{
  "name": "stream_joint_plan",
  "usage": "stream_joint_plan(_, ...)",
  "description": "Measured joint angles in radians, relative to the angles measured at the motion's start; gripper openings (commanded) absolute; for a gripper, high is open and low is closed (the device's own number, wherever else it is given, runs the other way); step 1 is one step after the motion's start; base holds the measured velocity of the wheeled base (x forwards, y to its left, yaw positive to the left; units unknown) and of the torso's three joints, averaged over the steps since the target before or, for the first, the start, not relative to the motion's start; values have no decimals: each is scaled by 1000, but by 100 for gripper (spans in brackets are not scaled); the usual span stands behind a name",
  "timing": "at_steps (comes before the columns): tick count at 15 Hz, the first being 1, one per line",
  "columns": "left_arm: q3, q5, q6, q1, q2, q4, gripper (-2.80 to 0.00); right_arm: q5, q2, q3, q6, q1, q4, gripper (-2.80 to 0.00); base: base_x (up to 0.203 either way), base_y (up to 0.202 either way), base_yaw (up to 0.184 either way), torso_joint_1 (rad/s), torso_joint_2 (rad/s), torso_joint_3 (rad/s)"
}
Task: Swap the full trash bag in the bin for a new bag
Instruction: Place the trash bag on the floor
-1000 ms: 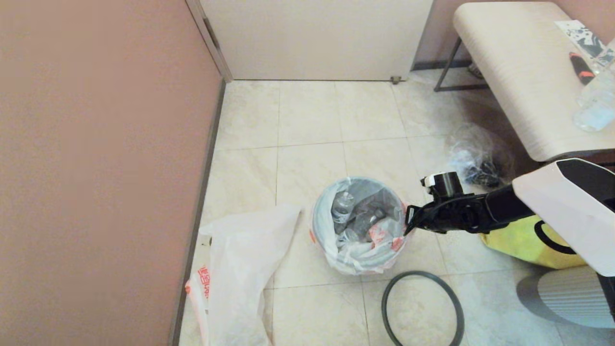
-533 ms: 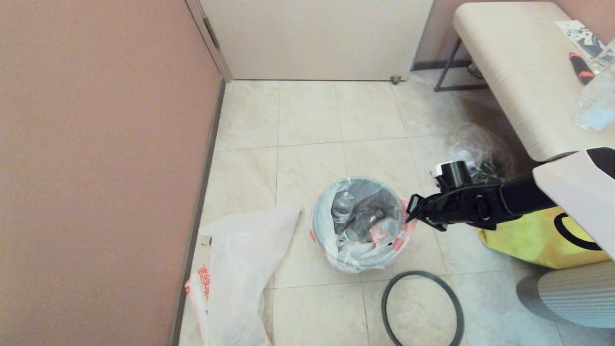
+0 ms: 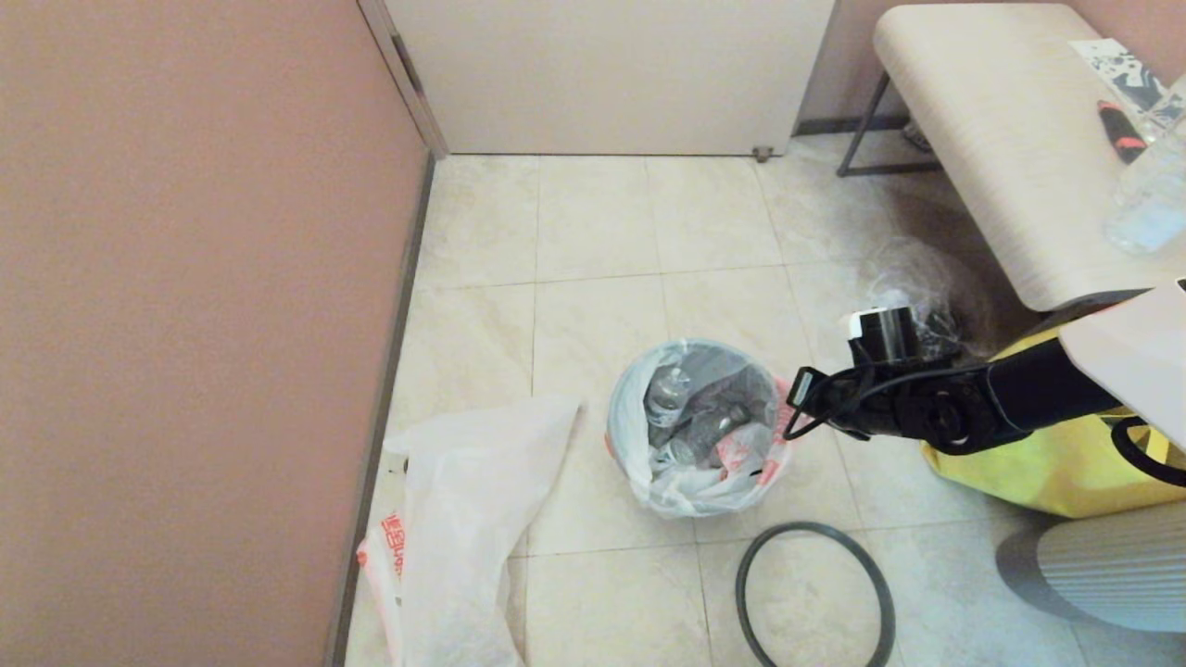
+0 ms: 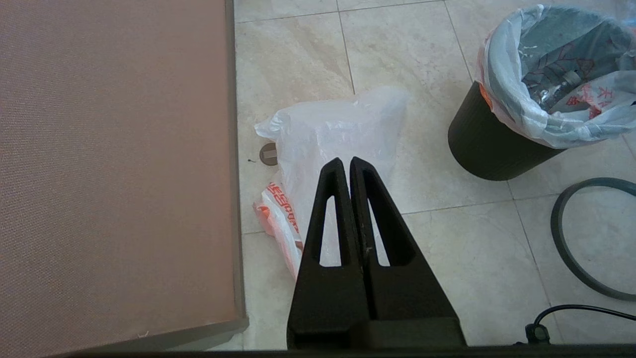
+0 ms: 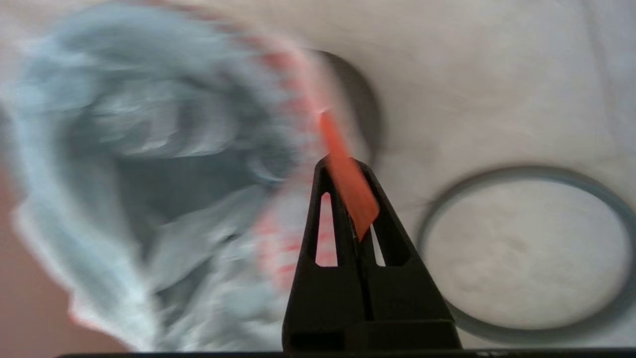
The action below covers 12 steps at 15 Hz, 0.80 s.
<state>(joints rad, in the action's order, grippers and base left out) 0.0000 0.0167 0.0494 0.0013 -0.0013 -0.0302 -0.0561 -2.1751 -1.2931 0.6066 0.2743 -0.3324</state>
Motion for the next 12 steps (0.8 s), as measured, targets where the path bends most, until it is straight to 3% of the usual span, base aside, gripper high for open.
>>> stream_joint_plan(6,0,0,-1,0,0,0,-280,-5,47,10,-8,99,-12,-280,0,0,0,0,0,0)
stream_joint_plan(12,0,0,-1,0,0,0,-280,-5,-21,-92,-51,155,-6,-280,0,0,0,0,0,0)
